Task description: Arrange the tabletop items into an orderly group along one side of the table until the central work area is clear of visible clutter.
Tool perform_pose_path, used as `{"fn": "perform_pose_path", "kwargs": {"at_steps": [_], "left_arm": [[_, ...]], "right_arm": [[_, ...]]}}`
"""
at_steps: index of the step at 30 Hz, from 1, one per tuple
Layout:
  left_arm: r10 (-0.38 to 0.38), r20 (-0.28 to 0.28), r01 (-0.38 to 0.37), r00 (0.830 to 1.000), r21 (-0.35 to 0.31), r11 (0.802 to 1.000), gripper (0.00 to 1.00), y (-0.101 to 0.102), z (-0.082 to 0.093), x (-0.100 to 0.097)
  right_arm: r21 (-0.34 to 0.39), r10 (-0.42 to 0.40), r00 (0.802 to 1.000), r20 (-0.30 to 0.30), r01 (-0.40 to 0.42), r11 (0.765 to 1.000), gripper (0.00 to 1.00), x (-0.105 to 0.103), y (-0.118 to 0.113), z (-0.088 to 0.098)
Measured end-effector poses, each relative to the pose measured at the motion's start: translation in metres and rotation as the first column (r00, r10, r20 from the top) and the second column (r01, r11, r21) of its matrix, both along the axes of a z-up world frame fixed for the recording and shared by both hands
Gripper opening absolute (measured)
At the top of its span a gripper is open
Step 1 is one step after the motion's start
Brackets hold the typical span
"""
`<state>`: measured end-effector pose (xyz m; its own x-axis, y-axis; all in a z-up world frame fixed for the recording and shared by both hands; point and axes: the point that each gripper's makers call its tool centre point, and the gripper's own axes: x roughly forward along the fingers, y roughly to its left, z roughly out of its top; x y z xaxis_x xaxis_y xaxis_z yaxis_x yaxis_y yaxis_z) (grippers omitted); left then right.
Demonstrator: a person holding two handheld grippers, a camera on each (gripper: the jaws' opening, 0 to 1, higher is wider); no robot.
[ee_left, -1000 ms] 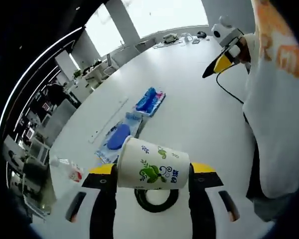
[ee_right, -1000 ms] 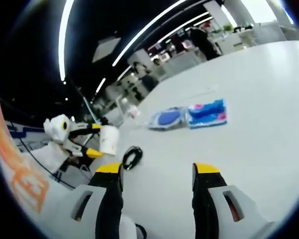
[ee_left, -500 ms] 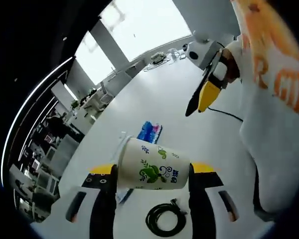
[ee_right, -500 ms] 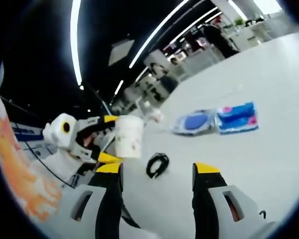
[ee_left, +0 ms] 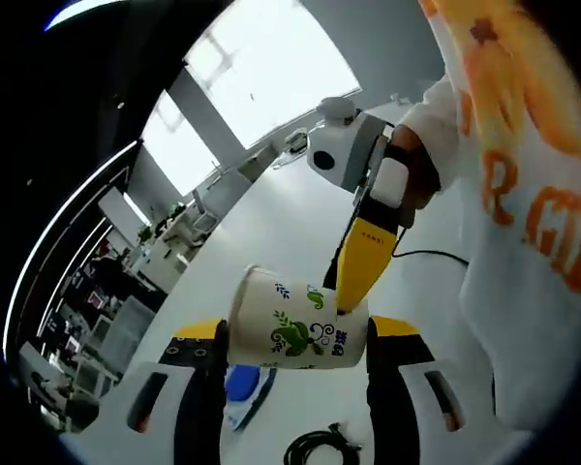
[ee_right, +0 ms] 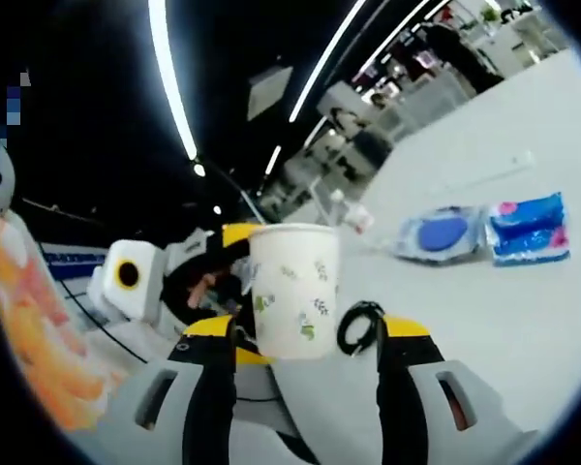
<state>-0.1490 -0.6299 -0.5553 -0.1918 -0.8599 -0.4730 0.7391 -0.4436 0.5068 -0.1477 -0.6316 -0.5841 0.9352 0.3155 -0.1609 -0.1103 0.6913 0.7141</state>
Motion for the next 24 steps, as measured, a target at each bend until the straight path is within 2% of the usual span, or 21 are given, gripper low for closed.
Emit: {"fn": "perform_pose_path", "kwargs": {"at_steps": [3,6,8,10,13,17,18,21,22,23,24], "left_arm": [[-0.023,0.014,0.024,1.000,-0.010,1.000,0.58,-0.002,0.004,-0.005],[-0.035,0.002,0.035,0.999,-0.015,0.999,0.58,-0.005,0.005,-0.010],[-0.043,0.007,0.043,0.999,-0.012,0.999,0.58,-0.006,0.003,-0.015],[-0.044,0.020,0.044,0.999,-0.011,0.999,0.58,-0.006,0.003,-0.015],[-0.040,-0.020,0.040,0.999,-0.016,0.999,0.58,-0.006,0.002,-0.014],[-0.002,-0.168,-0.002,0.986,-0.023,1.000,0.57,-0.007,0.007,-0.012],[0.000,-0.231,-0.009,0.973,-0.037,0.999,0.57,-0.007,0.012,-0.013],[0.011,-0.298,-0.030,0.954,-0.059,0.998,0.57,-0.008,0.019,-0.010],[0.012,-0.357,-0.033,0.934,-0.053,0.998,0.58,-0.007,0.020,-0.011],[0.043,-0.450,-0.061,0.892,-0.027,0.998,0.58,-0.006,0.020,-0.009],[0.064,-0.463,-0.087,0.884,-0.028,0.996,0.58,-0.005,0.020,-0.004]], "right_arm": [[-0.005,0.031,1.000,-0.003,-0.031,1.000,0.55,0.004,0.005,0.001],[-0.016,0.056,0.998,-0.001,-0.056,0.998,0.44,0.005,0.008,0.002],[-0.012,0.073,0.997,0.024,-0.072,0.997,0.39,0.006,0.012,0.007],[-0.025,0.064,0.998,0.017,-0.064,0.998,0.39,0.005,0.010,0.005],[-0.020,0.057,0.998,0.027,-0.057,0.998,0.38,0.003,0.009,0.006],[-0.011,0.021,0.998,0.052,-0.021,1.000,0.38,0.002,0.002,0.009],[-0.023,0.019,0.998,0.059,-0.017,1.000,0.38,0.002,0.000,0.010],[-0.016,0.007,0.996,0.085,-0.006,1.000,0.37,0.002,-0.005,0.018],[-0.025,0.006,0.996,0.088,-0.004,1.000,0.37,0.003,-0.005,0.018],[-0.045,0.001,0.996,0.093,0.003,0.999,0.37,0.003,-0.008,0.019],[-0.033,-0.012,0.994,0.105,0.016,0.999,0.37,0.004,-0.011,0.021]]}}
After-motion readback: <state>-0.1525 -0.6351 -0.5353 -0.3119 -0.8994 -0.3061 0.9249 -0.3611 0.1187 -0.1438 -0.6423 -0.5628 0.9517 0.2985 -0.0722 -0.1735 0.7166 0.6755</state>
